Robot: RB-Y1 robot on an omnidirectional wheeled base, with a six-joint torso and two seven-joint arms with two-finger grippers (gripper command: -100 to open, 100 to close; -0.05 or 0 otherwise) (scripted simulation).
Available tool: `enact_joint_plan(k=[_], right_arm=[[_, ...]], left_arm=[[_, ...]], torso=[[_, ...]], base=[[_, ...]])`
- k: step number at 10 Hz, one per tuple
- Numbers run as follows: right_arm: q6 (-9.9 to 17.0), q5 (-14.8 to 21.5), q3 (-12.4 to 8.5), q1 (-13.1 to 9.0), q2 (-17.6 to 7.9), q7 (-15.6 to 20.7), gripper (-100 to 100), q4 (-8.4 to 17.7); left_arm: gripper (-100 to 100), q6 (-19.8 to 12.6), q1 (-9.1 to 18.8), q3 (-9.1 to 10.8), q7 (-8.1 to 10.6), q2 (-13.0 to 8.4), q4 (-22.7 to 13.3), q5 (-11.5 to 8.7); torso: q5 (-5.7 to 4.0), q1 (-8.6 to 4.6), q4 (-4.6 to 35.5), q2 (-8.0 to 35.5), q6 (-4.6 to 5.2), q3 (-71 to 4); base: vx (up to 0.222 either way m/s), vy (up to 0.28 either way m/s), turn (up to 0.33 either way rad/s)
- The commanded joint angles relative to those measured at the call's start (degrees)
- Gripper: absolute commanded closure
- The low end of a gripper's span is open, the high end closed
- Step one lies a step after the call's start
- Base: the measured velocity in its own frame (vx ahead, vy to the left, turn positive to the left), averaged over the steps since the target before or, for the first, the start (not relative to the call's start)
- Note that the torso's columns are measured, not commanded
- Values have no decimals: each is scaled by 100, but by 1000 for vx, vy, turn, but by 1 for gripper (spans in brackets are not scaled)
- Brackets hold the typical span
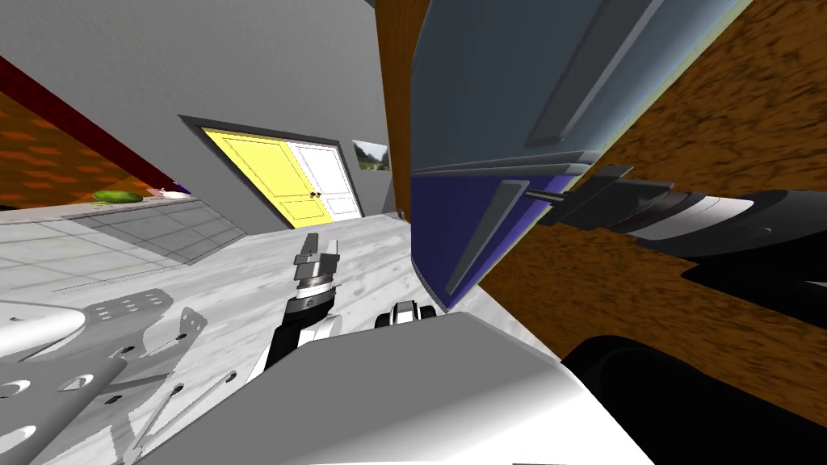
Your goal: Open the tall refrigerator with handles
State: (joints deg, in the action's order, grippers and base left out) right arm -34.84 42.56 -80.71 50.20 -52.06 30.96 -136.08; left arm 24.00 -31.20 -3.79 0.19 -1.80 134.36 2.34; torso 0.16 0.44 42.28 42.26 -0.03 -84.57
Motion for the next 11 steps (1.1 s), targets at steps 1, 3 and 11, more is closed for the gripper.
enact_joint_plan(k=[1,3,11], right_arm=[[69,72,-66,107,42,-35,100,49],[109,117,-106,174,81,-50,100,78],[317,333,-280,489,244,-131,100,191]], left_arm=[[0,0,1,0,0,0,0,0],[0,0,0,-1,0,0,0,0],[0,0,1,0,0,-1,0,0]], torso=[[6,0,-5,-9,-16,-11],[-3,-18,-7,-22,-2,-18],[-20,-53,5,18,4,10]], base=[[11,338,-90],[47,332,-122],[9,278,-94]])
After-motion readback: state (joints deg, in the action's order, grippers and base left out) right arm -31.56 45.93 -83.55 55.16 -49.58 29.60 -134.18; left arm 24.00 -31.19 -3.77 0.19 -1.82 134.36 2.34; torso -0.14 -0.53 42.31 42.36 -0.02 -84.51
